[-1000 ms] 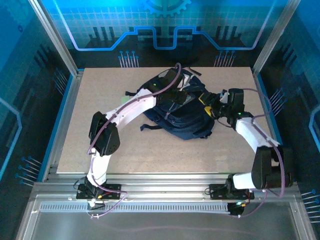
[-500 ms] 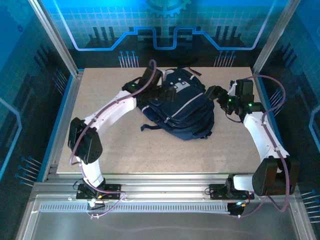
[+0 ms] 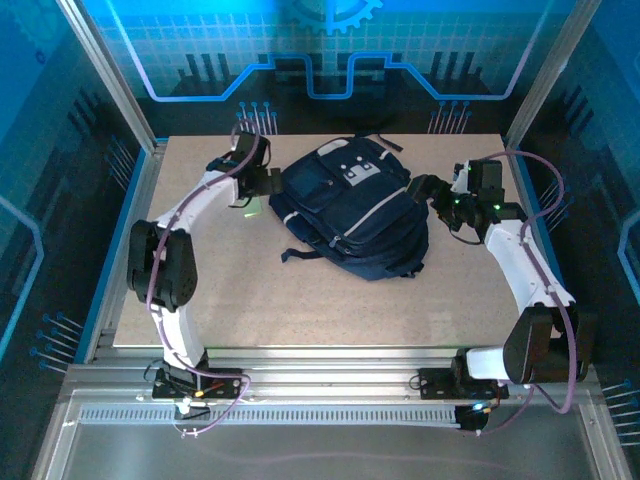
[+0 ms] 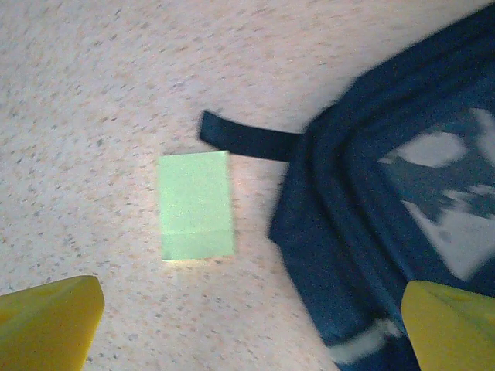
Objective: Pack books, pencil case, and school supplies into a backpack
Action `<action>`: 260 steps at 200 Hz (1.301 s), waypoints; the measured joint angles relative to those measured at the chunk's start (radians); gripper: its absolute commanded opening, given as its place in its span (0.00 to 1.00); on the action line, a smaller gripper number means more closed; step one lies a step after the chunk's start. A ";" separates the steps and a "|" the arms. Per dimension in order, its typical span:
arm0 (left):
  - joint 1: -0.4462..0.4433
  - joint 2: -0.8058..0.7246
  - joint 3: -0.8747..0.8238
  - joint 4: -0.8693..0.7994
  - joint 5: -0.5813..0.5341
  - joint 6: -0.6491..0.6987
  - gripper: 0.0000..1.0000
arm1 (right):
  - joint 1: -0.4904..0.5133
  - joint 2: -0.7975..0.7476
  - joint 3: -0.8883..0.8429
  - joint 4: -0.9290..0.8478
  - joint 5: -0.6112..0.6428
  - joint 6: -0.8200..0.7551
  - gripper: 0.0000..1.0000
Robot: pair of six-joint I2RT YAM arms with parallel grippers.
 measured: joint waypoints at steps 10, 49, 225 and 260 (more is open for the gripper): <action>0.027 0.038 0.015 -0.004 0.003 -0.011 0.96 | 0.000 0.000 0.000 0.000 -0.003 -0.002 1.00; 0.084 0.209 0.129 -0.030 0.021 -0.023 0.92 | 0.000 -0.011 -0.007 0.001 -0.004 -0.004 1.00; 0.117 0.428 0.307 -0.123 0.139 -0.061 0.44 | 0.021 -0.044 -0.045 0.000 0.054 0.008 1.00; 0.117 0.390 0.265 -0.108 0.156 -0.076 0.45 | 0.086 -0.047 -0.047 0.014 0.082 0.008 1.00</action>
